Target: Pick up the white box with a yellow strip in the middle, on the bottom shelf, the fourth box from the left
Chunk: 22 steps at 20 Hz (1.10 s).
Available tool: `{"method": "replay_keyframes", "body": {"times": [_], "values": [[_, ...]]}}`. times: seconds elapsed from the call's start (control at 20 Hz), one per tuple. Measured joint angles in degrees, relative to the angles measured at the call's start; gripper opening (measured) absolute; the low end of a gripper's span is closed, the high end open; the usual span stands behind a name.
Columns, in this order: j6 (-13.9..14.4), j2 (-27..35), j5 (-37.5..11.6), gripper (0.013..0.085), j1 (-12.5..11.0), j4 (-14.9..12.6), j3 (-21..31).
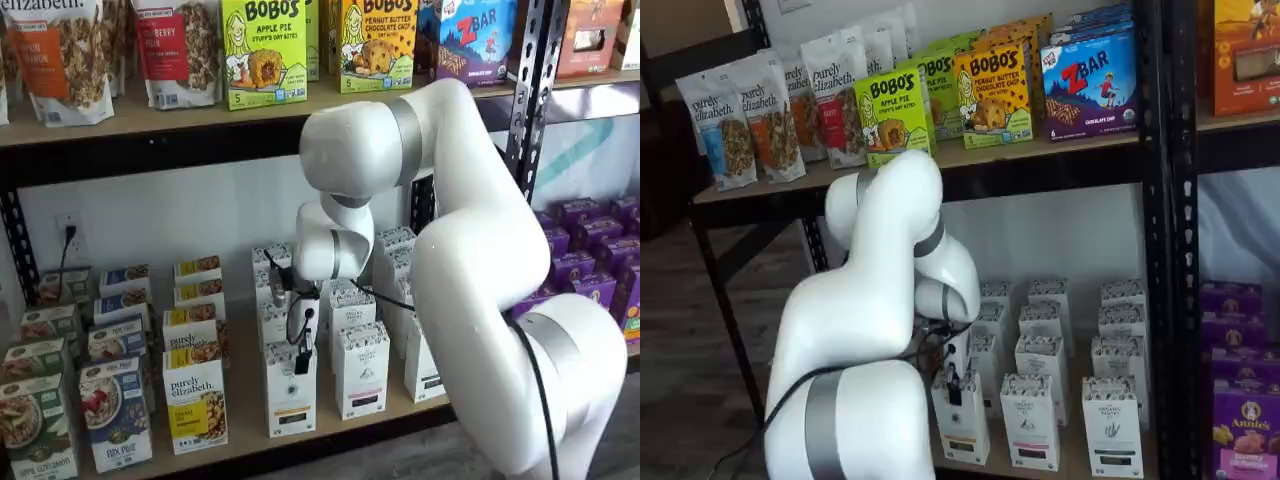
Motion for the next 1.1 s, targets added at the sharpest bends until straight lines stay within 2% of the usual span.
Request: {"method": "replay_keyframes", "body": {"times": [0.3,0.75,0.85,0.9,1.05,1.1], "values": [[0.8,1.0,-2.2,0.085,0.0,-1.1,0.0],[2.0,2.5,-2.0,0.085,0.3,-2.0,-1.7],[2.7,2.8,-2.1,0.077,0.4,-2.8,-2.0],[2.8,2.9,-2.3,0.077,0.4,-2.9,-2.1],[3.3,3.3,-2.4,0.069,0.5,-3.3,-2.4],[3.4,3.4,-2.0,0.069,0.5,-3.4,-2.6]]}}
